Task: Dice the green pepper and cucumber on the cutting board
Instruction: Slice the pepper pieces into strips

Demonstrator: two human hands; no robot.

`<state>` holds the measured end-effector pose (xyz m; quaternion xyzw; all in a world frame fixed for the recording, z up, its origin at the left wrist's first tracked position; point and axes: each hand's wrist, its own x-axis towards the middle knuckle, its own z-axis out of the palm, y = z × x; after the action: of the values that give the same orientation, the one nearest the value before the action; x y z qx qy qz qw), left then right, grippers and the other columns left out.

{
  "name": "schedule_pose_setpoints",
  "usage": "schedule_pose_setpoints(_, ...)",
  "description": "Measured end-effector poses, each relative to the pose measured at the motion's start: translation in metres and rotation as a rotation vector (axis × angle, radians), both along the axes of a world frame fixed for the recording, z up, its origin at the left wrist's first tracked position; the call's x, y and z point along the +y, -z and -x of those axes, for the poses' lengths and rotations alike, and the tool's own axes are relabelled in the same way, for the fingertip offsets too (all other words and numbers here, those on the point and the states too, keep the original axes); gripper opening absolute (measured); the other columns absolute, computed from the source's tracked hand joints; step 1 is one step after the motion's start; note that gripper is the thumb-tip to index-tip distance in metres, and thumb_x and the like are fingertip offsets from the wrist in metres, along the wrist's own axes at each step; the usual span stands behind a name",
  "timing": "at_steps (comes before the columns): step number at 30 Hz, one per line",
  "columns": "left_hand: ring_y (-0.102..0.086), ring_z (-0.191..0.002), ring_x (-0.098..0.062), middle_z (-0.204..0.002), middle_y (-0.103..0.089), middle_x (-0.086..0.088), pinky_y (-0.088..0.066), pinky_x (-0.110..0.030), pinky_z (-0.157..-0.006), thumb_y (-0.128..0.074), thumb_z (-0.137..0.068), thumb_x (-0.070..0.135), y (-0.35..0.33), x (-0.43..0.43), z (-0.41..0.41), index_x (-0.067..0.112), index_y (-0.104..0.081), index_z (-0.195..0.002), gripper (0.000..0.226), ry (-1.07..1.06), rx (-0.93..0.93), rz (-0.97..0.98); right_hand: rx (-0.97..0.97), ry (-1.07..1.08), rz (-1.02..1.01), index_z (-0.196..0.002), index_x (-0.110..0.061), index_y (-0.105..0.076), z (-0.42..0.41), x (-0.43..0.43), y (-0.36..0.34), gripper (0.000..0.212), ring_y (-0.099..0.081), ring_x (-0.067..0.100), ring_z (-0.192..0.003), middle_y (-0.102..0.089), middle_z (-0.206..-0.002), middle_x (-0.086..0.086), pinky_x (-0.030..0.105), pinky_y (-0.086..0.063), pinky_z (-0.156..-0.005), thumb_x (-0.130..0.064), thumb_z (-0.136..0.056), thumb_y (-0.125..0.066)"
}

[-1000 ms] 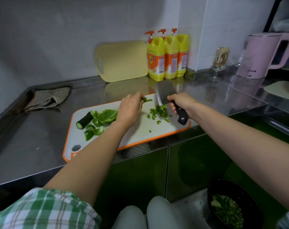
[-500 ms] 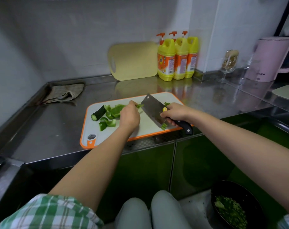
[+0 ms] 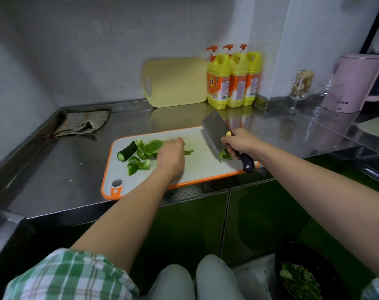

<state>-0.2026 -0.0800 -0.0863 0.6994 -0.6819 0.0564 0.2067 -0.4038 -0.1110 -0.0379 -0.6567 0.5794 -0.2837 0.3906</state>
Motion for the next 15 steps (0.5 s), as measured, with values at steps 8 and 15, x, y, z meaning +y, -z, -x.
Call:
schedule_pose_setpoints(8, -0.06, -0.097, -0.032, -0.097, -0.066, -0.01, -0.045, -0.038, -0.082, -0.048, -0.098, 0.026, -0.012, 0.004, 0.011, 0.007, -0.063, -0.109, 0.026, 0.073, 0.342, 0.104, 0.263, -0.03, 0.322, -0.09, -0.015, -0.048, -0.015, 0.007, -0.008, 0.014, -0.061, 0.032, -0.067, -0.062, -0.078, 0.014, 0.039, -0.05, -0.063, -0.027, -0.089, -0.042)
schedule_pose_setpoints(15, -0.054, -0.052, -0.017, -0.065, -0.059, -0.006, -0.044, -0.024, -0.048, -0.033, -0.102, 0.048, -0.043, 0.014, 0.042, 0.011, -0.056, -0.091, 0.045, 0.128, 1.287, -0.238, 0.539, -0.129, 0.55, -0.115, -0.013, -0.054, -0.039, 0.028, -0.002, 0.027, -0.06, 0.035, -0.099, -0.065, -0.107, 0.013, 0.035, -0.044, -0.072, -0.023, -0.09, -0.049)
